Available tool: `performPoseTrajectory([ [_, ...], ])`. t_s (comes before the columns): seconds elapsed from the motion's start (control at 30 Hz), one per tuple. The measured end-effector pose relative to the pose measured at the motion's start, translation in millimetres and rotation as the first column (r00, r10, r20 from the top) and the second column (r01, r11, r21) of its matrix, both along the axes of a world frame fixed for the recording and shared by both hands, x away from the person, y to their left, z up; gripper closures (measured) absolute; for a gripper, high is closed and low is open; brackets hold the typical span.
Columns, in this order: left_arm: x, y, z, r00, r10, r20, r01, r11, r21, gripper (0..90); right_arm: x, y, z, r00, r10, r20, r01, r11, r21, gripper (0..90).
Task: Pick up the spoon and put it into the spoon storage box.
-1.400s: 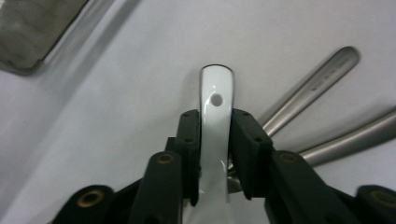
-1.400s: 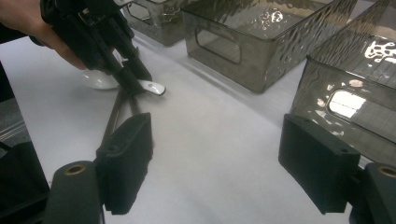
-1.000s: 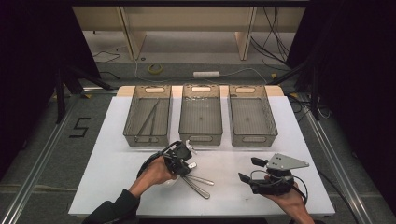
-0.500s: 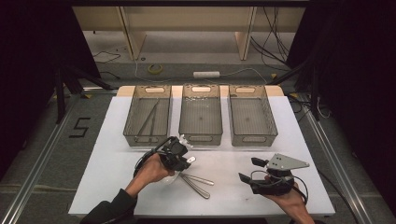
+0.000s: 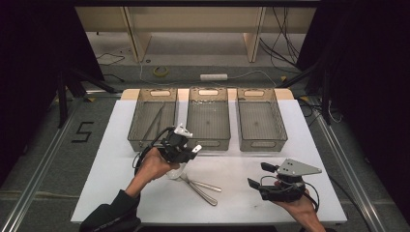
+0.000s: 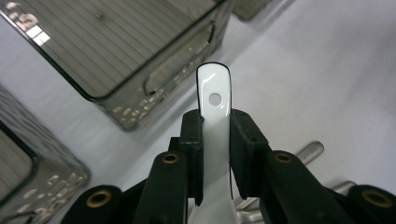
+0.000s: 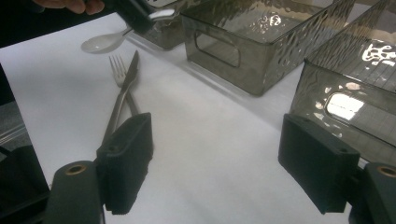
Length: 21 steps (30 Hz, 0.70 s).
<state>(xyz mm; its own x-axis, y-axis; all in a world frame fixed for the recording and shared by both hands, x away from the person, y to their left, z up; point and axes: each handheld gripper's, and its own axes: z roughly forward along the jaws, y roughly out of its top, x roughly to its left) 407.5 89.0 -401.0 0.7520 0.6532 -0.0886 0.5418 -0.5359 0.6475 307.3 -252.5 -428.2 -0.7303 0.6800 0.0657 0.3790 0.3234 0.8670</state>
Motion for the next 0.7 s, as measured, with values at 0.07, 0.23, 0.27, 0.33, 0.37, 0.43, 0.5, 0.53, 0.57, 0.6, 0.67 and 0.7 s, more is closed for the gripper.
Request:
performPoseTrajectory([
  [0.07,5.0,2.3,4.1,0.9999,0.010,0.004,-0.009,0.9998,-0.020,75.8,0.0,-0.1,0.1,1.0000,-0.001,0.001,0.001,1.000,0.002,26.7],
  [0.23,15.4,2.3,9.9,0.9991,0.037,0.020,-0.036,0.9984,-0.044,75.8,-0.2,-0.9,0.5,1.0000,-0.005,0.002,0.005,1.000,0.014,26.6],
  [0.27,17.3,1.0,10.9,0.9989,0.042,0.020,-0.041,0.9982,-0.043,75.8,-0.3,-1.0,0.5,1.0000,-0.007,0.002,0.007,1.000,0.014,26.5],
  [0.33,22.5,-0.6,14.4,0.9985,0.047,0.027,-0.045,0.9977,-0.050,75.8,-0.2,-1.2,0.6,1.0000,-0.007,0.002,0.007,1.000,0.018,26.5],
  [0.37,24.0,-1.4,15.9,0.9984,0.050,0.027,-0.048,0.9976,-0.050,75.8,-0.2,-1.2,0.6,1.0000,-0.007,0.003,0.007,1.000,0.021,26.4],
  [0.43,28.6,-2.8,19.6,0.9979,0.052,0.039,-0.050,0.9975,-0.050,75.8,-0.4,-1.3,0.7,1.0000,-0.007,0.004,0.007,1.000,0.021,26.4],
  [0.5,32.7,-3.8,23.1,0.9973,0.058,0.046,-0.055,0.9973,-0.048,75.8,-0.3,-1.4,0.6,1.0000,-0.006,0.004,0.006,1.000,0.021,26.4],
  [0.53,32.7,-3.8,23.1,0.9973,0.058,0.046,-0.055,0.9973,-0.048,75.8,-0.3,-1.3,0.6,1.0000,-0.007,0.003,0.006,1.000,0.020,26.4],
  [0.57,37.0,-4.5,25.7,0.9964,0.069,0.049,-0.066,0.9963,-0.056,75.8,-0.4,-1.3,0.5,1.0000,-0.005,0.004,0.005,1.000,0.021,26.4],
  [0.6,39.2,-4.9,26.4,0.9961,0.073,0.050,-0.070,0.9957,-0.061,75.8,-0.4,-1.4,0.5,1.0000,-0.005,0.004,0.005,1.000,0.021,26.4],
  [0.67,42.9,-6.6,27.2,0.9949,0.085,0.054,-0.082,0.9945,-0.066,75.8,-0.3,-1.5,0.5,1.0000,-0.005,0.002,0.005,1.000,0.020,26.4],
  [0.7,45.3,-6.9,28.2,0.9950,0.084,0.054,-0.080,0.9945,-0.067,75.8,-0.2,-1.5,0.4,1.0000,-0.005,0.002,0.005,1.000,0.020,26.4],
])
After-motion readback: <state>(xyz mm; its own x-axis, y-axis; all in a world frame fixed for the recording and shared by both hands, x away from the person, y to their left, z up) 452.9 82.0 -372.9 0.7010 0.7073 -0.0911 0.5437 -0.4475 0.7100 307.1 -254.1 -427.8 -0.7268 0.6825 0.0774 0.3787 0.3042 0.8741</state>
